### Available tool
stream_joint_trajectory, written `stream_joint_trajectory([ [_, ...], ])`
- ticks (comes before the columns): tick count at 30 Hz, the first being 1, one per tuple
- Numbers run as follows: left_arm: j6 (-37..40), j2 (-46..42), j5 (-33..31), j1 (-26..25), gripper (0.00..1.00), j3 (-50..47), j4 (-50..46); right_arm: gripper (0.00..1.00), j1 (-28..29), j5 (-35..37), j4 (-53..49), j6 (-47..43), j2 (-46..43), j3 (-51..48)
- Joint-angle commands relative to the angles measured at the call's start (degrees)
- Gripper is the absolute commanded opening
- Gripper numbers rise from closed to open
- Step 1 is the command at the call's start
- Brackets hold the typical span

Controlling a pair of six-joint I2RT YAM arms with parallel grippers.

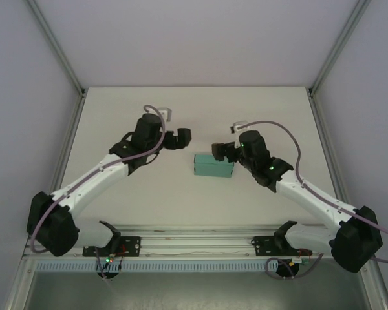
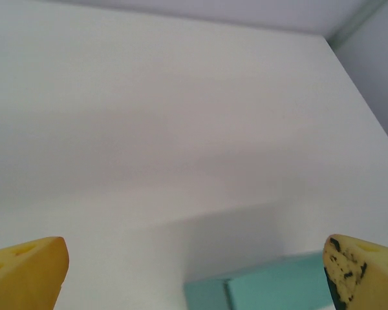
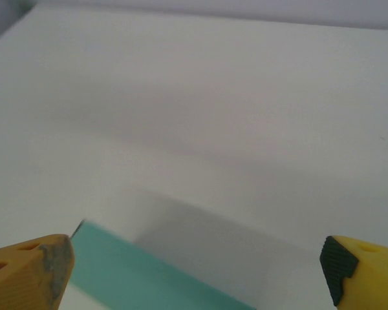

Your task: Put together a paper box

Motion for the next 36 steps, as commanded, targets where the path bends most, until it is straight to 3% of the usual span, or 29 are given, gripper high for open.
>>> stream_joint_trajectory([
  [1,0.7,-3.4,-7.7,3.4,1.00,-2.8,-6.2,1.00,0.0,-15.5,-15.9,-26.9,2.6,4.4],
  [7,-2.5,-10.9,-11.4,7.9,1.00,-11.4,-7.7,1.00,-0.1,-15.0,-30.0,-49.7,11.9,12.6],
  [12,-4.6,-14.0,-11.8,9.1,1.00,-16.3,-8.0,1.00,0.2,-8.2,-28.5,-55.3,20.4,17.2],
  [16,-4.6,-13.9,-12.0,9.1,1.00,-17.3,-8.7,1.00,0.2,-8.9,-27.1,-56.4,27.2,21.7],
  [21,-4.0,-14.1,-12.4,9.1,1.00,-17.9,-8.8,0.90,0.7,-11.9,-30.9,-56.8,34.0,26.6],
  [28,-3.0,-15.3,-12.2,9.2,1.00,-18.3,-6.6,0.70,3.1,-3.6,-35.9,-56.1,39.2,29.4],
  [30,-3.0,-15.3,-12.3,9.1,1.00,-18.2,-6.5,0.58,3.4,-1.0,-35.6,-55.6,39.0,29.7],
  [36,-2.8,-15.1,-12.6,9.2,1.00,-17.8,-6.0,0.57,5.4,13.8,-22.9,-58.6,35.9,26.7],
])
